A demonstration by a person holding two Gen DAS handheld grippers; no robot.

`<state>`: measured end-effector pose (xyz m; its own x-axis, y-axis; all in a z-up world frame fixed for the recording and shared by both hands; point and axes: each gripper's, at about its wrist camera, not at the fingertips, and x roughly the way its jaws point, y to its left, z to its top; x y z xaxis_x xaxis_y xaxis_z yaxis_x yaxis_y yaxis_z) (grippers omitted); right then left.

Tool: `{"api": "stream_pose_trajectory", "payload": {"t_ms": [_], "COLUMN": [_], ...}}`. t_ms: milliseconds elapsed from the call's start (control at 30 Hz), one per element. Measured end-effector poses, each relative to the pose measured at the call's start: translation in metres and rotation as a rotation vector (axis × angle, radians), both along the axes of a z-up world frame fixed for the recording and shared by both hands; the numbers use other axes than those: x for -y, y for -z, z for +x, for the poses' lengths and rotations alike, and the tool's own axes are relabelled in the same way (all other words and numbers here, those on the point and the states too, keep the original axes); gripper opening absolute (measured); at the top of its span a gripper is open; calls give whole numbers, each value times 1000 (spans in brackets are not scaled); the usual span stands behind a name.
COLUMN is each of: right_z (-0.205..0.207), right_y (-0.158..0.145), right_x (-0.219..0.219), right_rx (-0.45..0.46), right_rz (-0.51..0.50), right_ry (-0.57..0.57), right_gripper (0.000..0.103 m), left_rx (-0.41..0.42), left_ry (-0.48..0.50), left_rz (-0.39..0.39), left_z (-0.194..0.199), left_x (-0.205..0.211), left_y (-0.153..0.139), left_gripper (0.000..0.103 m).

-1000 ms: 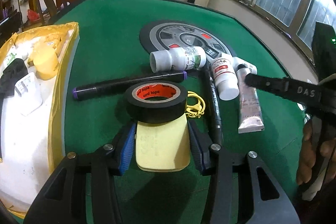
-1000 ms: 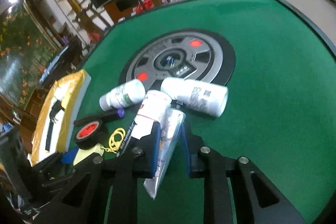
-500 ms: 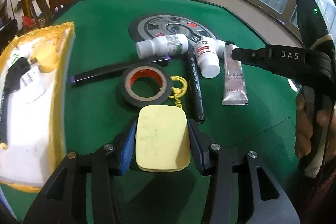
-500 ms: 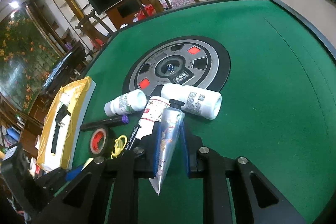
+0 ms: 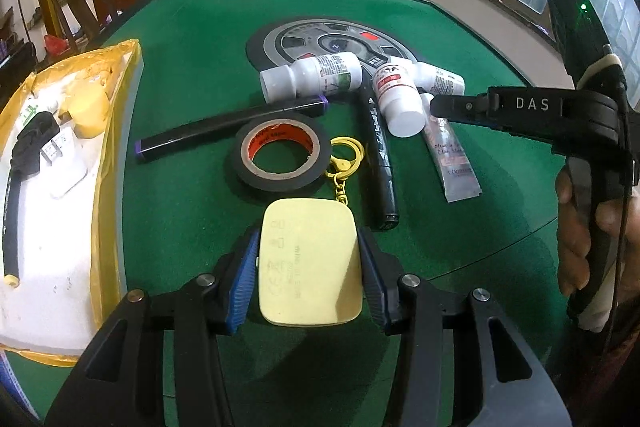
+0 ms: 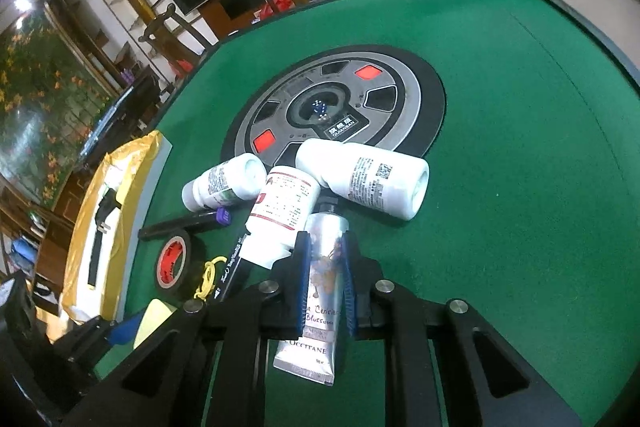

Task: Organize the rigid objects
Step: 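Lift the yellow case with the left tool while the right tool lifts the silver tube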

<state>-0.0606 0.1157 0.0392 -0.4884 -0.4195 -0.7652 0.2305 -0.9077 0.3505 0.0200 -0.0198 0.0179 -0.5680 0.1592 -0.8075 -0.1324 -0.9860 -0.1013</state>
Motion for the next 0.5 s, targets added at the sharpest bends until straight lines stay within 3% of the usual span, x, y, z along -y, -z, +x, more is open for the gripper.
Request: {"api": "stream_pose_trajectory", "payload": {"t_ms": [367, 500], "right_z": [12, 14], "right_y": [2, 0], "right_x": [28, 22], "right_rx": [-97, -85], "right_rz": [203, 179], "right_ry": [-51, -32], "right_gripper": [23, 22], "left_rx": [0, -5], "left_ry": [1, -5], "left_rz": [3, 31], "left_z": [2, 3], "left_x": [-1, 4], "left_y": [0, -1], "left_gripper": [45, 45]}}
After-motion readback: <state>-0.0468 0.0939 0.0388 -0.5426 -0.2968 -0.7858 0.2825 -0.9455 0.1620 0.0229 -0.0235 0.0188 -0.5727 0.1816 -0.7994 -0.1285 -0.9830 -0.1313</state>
